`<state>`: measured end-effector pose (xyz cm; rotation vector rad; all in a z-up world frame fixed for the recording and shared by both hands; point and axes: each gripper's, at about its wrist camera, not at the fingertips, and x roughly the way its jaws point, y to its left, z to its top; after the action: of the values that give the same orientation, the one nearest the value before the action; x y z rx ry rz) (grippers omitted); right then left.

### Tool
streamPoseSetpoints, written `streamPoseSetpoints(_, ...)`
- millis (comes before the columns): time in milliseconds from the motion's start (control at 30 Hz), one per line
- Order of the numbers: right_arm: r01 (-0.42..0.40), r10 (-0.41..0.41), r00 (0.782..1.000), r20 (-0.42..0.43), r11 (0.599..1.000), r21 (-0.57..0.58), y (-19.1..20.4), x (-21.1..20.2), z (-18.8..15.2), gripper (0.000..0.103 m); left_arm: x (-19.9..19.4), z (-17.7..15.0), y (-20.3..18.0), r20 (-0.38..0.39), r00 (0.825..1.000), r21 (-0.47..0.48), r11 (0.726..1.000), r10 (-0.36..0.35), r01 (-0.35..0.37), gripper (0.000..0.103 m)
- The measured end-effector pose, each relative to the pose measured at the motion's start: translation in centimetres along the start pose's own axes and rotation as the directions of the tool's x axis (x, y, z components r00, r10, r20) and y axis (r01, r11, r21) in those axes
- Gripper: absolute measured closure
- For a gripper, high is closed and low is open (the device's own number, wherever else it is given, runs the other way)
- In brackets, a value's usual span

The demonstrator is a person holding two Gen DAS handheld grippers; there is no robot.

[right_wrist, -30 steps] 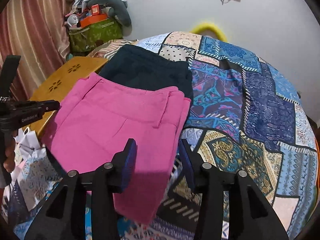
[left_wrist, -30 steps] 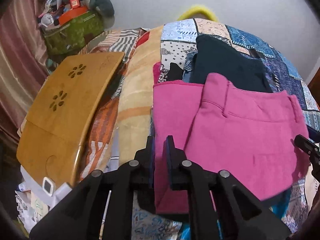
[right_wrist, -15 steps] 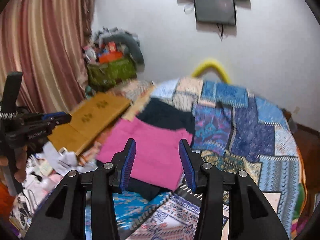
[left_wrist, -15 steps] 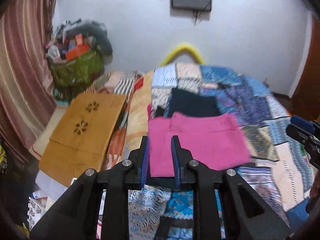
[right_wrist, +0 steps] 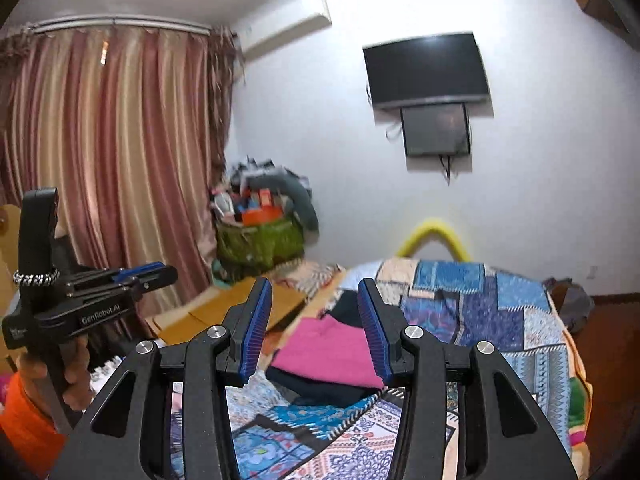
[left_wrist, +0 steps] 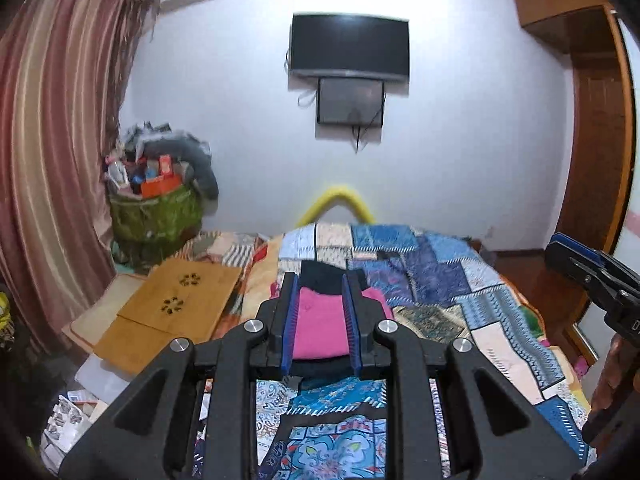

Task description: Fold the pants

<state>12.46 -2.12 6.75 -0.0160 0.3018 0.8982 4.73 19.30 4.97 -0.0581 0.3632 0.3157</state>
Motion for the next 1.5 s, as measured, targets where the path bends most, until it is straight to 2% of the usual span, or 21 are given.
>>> streamPoseSetpoints(100, -0.011, 0.011, 0.999, 0.031, 1.0, -0.003, 0.8, -2.1, -0.4, 0.06, -2.9, -0.6, -1.2, 0.054, 0.999, 0.026, 1.0, 0.005, -0.006, 0.076)
streamPoseSetpoints(167, -0.003, 0.003, 0.999, 0.048, 1.0, -0.006, 1.2, -2.9, -0.7, 0.052, -4.8, -1.2, -2.0, 0.093, 0.996, 0.044, 0.999, 0.007, -0.011, 0.057)
streamPoseSetpoints(233, 0.01, -0.01, 0.998, 0.065, 1.0, -0.007, 1.5, -3.6, -1.1, 0.038, -6.3, -1.8, -2.6, 0.122, 0.992, 0.052, 0.999, 0.006, -0.012, 0.04)
streamPoseSetpoints(267, 0.017, -0.017, 0.997, 0.072, 1.0, -0.004, 1.6, -3.9, -1.2, 0.035, -6.9, -2.0, -2.8, 0.131, 0.991, 0.052, 0.999, 0.002, -0.009, 0.033)
streamPoseSetpoints(333, 0.035, -0.036, 0.996, 0.084, 0.999, 0.006, 1.8, -4.4, -1.4, 0.019, -7.6, -2.4, -2.9, 0.138, 0.99, 0.044, 0.999, -0.009, 0.003, 0.027)
streamPoseSetpoints(467, 0.075, -0.076, 0.993, 0.091, 0.997, 0.014, 1.8, -4.4, -1.6, 0.005, -8.7, -2.9, -3.0, 0.157, 0.988, 0.034, 0.999, -0.002, -0.003, 0.009)
streamPoseSetpoints(500, 0.079, -0.08, 0.992, 0.092, 0.997, 0.013, 2.1, -4.8, -1.6, 0.0, -9.0, -3.0, -3.0, 0.16, 0.987, 0.034, 0.999, -0.001, -0.005, 0.008)
streamPoseSetpoints(633, 0.097, -0.097, 0.991, 0.088, 0.995, 0.004, 2.5, -5.3, -2.1, 0.0, -9.0, -3.4, -2.8, 0.167, 0.986, 0.02, 1.0, 0.008, -0.011, 0.002)
streamPoseSetpoints(867, 0.111, -0.111, 0.991, 0.081, 0.994, -0.007, 2.8, -5.9, -2.7, 0.0, -8.5, -4.0, -2.2, 0.145, 0.989, -0.013, 1.0, -0.002, 0.004, 0.002)
streamPoseSetpoints(1500, 0.124, -0.124, 0.99, 0.063, 0.992, -0.004, 2.8, -6.1, -3.2, 0.0, -7.8, -4.9, -3.1, 0.133, 0.991, 0.014, 1.0, 0.018, -0.02, 0.0)
